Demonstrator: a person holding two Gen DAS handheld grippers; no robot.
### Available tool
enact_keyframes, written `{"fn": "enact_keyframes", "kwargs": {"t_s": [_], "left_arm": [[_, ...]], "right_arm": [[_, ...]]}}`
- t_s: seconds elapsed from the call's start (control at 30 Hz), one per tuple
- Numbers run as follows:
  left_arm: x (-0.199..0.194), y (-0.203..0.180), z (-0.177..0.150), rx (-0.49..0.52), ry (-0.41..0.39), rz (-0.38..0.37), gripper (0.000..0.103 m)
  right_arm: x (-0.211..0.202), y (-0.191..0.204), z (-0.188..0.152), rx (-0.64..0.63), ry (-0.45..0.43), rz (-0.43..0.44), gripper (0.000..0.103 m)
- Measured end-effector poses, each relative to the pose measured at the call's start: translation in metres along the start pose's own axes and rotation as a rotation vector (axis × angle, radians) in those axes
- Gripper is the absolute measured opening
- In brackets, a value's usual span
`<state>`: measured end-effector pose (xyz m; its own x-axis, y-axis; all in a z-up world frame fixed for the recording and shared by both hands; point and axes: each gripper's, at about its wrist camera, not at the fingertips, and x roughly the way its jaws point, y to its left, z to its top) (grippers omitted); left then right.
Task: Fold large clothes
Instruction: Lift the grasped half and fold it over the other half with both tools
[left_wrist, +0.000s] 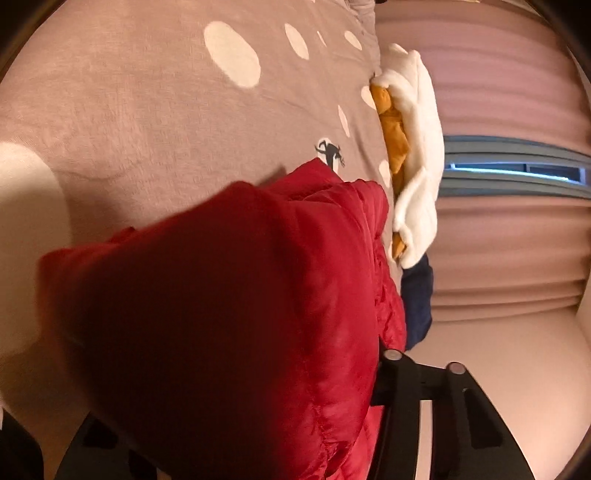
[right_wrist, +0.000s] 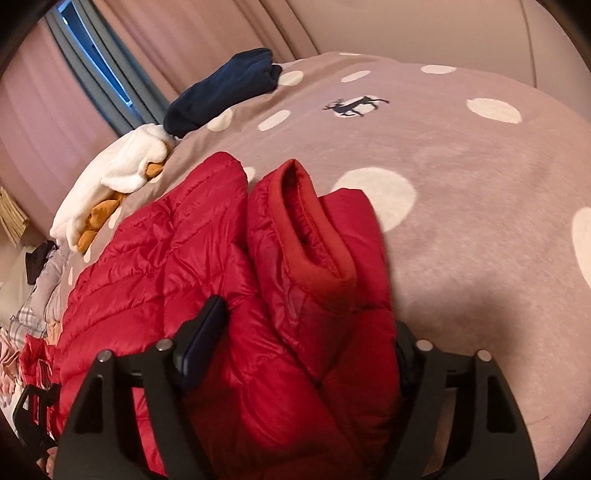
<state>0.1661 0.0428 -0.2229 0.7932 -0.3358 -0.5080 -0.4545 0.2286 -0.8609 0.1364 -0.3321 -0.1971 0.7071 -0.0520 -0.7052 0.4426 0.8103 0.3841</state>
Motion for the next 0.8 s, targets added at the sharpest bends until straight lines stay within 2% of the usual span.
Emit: {"fn": "enact_keyframes", "kwargs": {"t_s": [0.07, 0.2, 0.3, 0.37, 0.43, 0.53, 0.6, 0.7, 0.8], "left_arm": [[-0.016, -0.010, -0.003, 0.066, -0.070, 0.017, 0.044], [-0.047, -0.038, -0.010, 0.240, -0.230, 0.100, 0.044], [-0.068, -0.052, -0.011, 0.341, -0.326, 0.111, 0.044], [-0.079, -0.062, -0.012, 0.445, -0.374, 0.133, 0.044], [-0.088, -0.063, -0.013, 0.494, -0.414, 0.121, 0.044], [-0.100, -0.057, -0.009, 0.435, -0.419, 0.041, 0.044], [-0.099, -0.064, -0.009, 0.433, -0.399, 0.002, 0.044], [-0.097, -0.086, -0.028, 0.537, -0.407, -0.017, 0.044], [-0.091, -0.109, -0.061, 0.684, -0.400, -0.026, 0.044]], "right_arm": [[0.002, 0.007, -0.001, -0.016, 0.001, 0.004, 0.068], [0.007, 0.027, -0.005, -0.086, 0.034, 0.039, 0.063], [0.009, 0.053, -0.016, -0.166, 0.049, 0.046, 0.060], [0.012, 0.071, -0.025, -0.224, 0.055, 0.041, 0.060], [0.019, 0.094, -0.037, -0.304, 0.057, 0.021, 0.060], [0.028, 0.112, -0.044, -0.388, 0.066, -0.002, 0.061], [0.031, 0.109, -0.041, -0.383, 0.080, 0.006, 0.061], [0.035, 0.098, -0.034, -0.325, 0.112, 0.042, 0.061], [0.036, 0.101, -0.036, -0.328, 0.113, 0.037, 0.062]]}}
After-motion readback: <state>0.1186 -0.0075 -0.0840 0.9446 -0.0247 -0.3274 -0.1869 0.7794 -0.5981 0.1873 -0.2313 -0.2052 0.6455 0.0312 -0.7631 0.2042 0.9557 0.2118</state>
